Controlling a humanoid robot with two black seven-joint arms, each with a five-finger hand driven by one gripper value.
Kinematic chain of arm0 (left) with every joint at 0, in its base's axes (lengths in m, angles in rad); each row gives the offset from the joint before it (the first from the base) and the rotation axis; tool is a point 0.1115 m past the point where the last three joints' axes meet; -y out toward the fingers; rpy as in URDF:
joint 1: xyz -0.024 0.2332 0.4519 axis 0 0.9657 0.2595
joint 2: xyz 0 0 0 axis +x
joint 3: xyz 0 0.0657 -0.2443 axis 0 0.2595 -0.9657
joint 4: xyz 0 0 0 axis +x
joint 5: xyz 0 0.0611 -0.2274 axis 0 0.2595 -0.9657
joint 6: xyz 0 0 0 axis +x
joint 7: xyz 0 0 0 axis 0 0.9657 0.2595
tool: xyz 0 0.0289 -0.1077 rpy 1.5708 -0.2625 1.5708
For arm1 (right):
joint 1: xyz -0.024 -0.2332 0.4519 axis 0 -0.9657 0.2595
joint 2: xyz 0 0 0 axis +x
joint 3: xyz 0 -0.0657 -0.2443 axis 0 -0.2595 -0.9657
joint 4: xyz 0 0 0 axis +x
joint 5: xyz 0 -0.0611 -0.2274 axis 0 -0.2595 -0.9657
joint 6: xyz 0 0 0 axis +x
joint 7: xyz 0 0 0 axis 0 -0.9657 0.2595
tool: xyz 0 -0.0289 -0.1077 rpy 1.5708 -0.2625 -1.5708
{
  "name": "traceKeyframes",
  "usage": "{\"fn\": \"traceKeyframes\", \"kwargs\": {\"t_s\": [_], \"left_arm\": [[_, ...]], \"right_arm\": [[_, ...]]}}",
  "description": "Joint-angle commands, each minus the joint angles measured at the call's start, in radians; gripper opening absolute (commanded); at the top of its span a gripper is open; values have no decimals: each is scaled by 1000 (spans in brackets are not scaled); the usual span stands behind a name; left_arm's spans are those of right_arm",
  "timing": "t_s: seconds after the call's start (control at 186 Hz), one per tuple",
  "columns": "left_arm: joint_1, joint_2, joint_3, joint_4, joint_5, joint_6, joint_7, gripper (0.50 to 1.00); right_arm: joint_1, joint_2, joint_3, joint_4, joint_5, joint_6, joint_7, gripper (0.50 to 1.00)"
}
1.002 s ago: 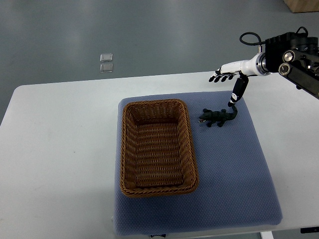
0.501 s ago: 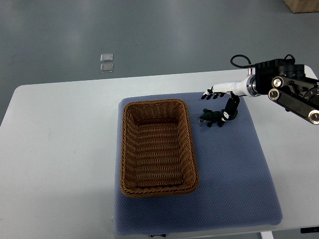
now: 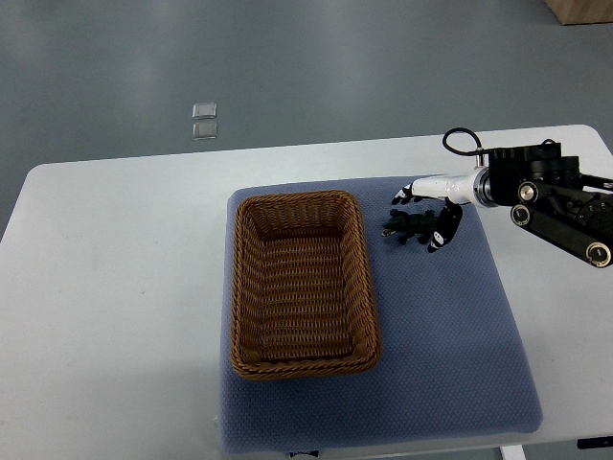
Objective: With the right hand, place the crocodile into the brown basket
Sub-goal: 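Close the right hand's fingers around the crocodile and lift it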
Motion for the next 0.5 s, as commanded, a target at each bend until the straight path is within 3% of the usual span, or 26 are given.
{"fn": "traceKeyframes", "kwargs": {"t_s": [0.0,0.253,0.291,0.409,0.495], "left_arm": [[5,0,0,1,0,1,0,1000],[11,0,0,1,0,2,0,1000],[11,0,0,1,0,2,0,1000],[11,0,0,1,0,2,0,1000],[11,0,0,1,0,2,0,1000]], "right_arm": [[-1,0,-12,-1,-13,-27,0,917],[-8,0,-40,-10,-20,-60,3,856],[-8,0,-48,-12,-20,-68,3,817],[-10,0,-49,-12,-20,-71,3,791],[-8,-1,-49,-12,-20,-71,3,713]]}}
